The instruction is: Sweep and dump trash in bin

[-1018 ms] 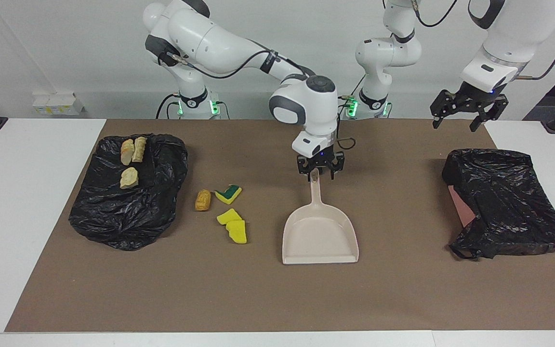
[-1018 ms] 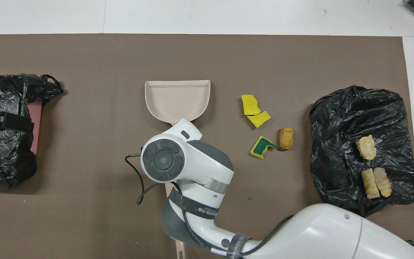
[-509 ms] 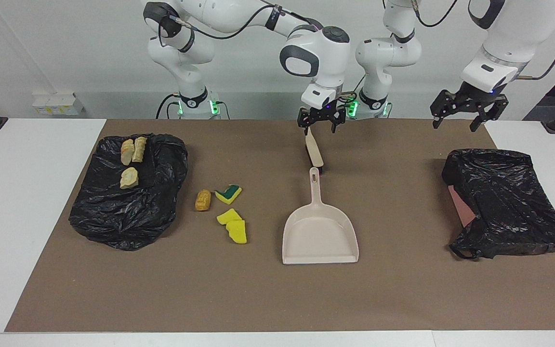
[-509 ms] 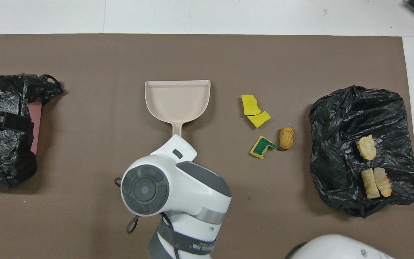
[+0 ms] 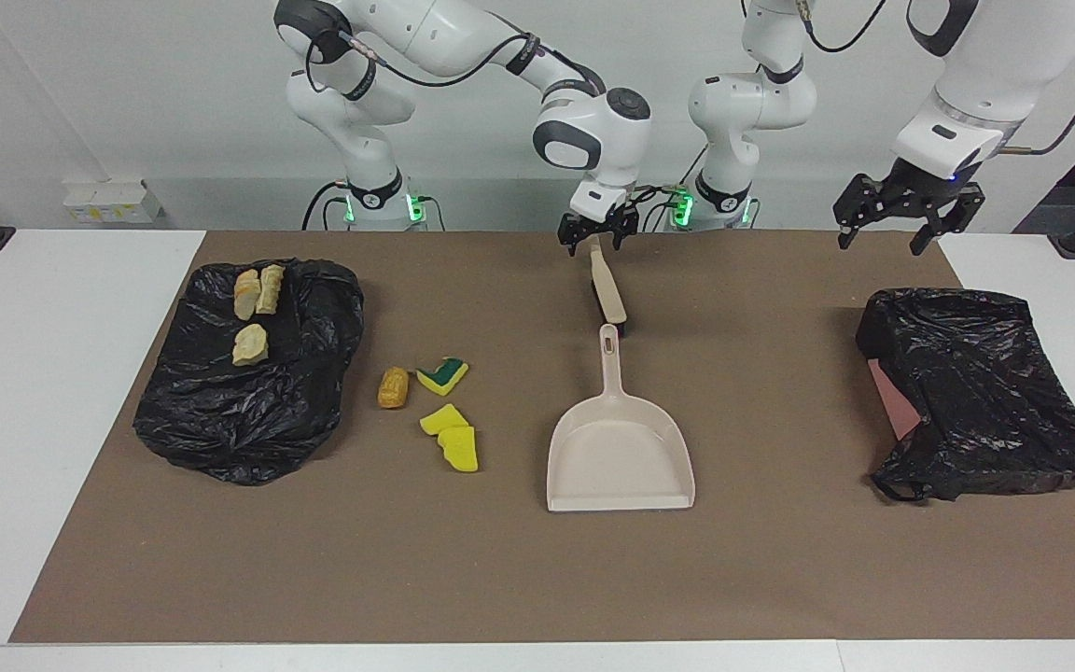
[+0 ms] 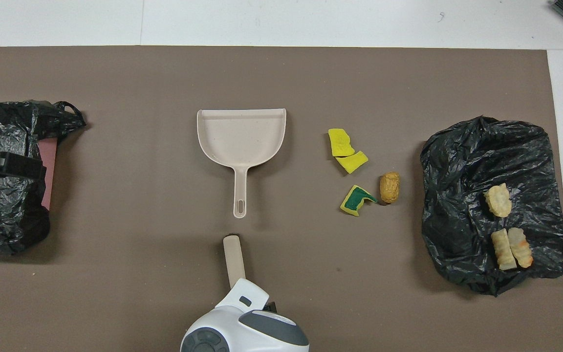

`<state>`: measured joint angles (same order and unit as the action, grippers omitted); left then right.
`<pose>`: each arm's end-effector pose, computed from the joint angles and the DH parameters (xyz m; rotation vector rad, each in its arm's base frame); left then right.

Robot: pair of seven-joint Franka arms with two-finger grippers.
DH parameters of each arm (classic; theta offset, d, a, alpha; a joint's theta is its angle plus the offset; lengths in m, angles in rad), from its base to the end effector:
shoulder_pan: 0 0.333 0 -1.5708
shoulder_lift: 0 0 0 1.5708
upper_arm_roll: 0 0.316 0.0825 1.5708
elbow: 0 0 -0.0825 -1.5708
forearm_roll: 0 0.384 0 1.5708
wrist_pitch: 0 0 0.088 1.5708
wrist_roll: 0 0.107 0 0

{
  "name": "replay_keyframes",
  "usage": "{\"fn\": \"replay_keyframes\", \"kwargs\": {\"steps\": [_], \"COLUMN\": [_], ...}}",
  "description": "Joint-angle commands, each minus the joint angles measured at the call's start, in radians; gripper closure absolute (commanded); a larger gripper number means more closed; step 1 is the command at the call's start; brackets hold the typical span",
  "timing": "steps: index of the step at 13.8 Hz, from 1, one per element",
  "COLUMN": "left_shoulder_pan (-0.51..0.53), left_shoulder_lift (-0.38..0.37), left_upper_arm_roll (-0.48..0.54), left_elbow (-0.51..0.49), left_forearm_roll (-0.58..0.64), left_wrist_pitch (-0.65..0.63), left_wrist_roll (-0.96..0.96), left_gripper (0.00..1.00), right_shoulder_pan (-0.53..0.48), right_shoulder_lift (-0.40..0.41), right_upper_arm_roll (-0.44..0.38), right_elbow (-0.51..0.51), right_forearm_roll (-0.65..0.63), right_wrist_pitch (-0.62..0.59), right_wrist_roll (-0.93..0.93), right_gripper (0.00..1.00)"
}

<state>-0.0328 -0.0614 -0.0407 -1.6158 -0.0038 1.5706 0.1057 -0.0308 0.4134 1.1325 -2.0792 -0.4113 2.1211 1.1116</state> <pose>0.5338 -0.0404 0.6367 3.1279 -0.2810 0.0254 0.2853 0.4839 0.3249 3.0557 0.3310 -0.1139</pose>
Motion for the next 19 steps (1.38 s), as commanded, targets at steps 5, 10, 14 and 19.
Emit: {"fn": "replay_keyframes", "kwargs": {"steps": [5,10,14,19], "left_shoulder_pan": [0.007,-0.005,-0.038,-0.118], "left_shoulder_lift": [-0.003,-0.012,0.005,-0.014], "left_upper_arm_roll": [-0.004,-0.005,-0.016,-0.016], "left_elbow": [0.011,0.007,-0.025,-0.183], "left_forearm_roll": [0.018,0.018,0.018,0.016], "left_wrist_pitch": [-0.015,-0.034,0.014,0.202], "left_wrist_roll": [0.005,0.006,-0.017,-0.121], "left_gripper": [0.00,0.00,0.00,0.00], "right_shoulder_pan": [-0.031,-0.029,-0.029,-0.057], "right_shoulder_lift": [-0.035,-0.035,-0.036,-0.114], "right_upper_arm_roll": [0.023,0.023,0.021,0.029], "right_elbow": [-0.010,0.002,0.039,0.065], "right_forearm_roll": [0.023,0.025,0.025,0.064], "right_wrist_pitch": [0.016,0.010,-0.019,-0.176], "right_wrist_roll": [0.016,0.024,0.045,0.033], "right_gripper": [0.07,1.00,1.00,1.00]}}
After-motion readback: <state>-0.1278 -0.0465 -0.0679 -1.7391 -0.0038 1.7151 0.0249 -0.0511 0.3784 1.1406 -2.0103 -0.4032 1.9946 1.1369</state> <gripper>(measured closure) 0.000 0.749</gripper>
